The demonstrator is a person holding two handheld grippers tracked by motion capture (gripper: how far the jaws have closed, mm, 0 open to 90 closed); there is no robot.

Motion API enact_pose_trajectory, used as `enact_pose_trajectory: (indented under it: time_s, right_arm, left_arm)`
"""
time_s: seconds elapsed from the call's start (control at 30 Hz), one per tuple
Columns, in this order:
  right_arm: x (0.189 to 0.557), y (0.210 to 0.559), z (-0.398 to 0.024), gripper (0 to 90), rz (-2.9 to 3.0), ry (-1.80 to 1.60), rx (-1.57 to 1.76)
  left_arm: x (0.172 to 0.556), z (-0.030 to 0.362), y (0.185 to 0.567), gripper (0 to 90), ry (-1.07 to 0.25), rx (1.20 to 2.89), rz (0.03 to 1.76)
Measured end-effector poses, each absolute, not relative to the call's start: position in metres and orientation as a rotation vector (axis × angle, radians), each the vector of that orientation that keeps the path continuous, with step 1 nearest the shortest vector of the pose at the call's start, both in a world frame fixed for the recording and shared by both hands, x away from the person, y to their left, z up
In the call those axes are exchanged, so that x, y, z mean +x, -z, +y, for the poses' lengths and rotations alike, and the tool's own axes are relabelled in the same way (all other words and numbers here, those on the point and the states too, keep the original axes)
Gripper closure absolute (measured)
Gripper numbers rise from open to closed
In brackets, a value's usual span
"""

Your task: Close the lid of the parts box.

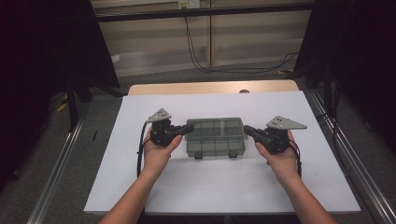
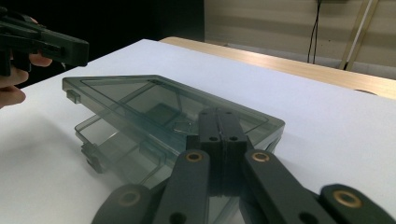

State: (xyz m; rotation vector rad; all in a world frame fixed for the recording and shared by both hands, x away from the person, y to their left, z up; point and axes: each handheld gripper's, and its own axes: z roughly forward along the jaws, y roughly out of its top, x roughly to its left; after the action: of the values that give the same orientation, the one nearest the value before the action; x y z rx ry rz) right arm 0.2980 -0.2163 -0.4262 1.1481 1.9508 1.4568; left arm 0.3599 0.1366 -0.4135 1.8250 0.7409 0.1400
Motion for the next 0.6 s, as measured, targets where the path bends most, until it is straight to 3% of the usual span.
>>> enact_pose_trajectory:
  time_s: [0.6]
  right_arm:
    - [0.284, 0.443, -0.217, 90.0, 1.946, -1.465, 1.159]
  left_arm:
    - [0.344, 0.14, 0.43, 90.0, -0.183, 1.829, 0.752]
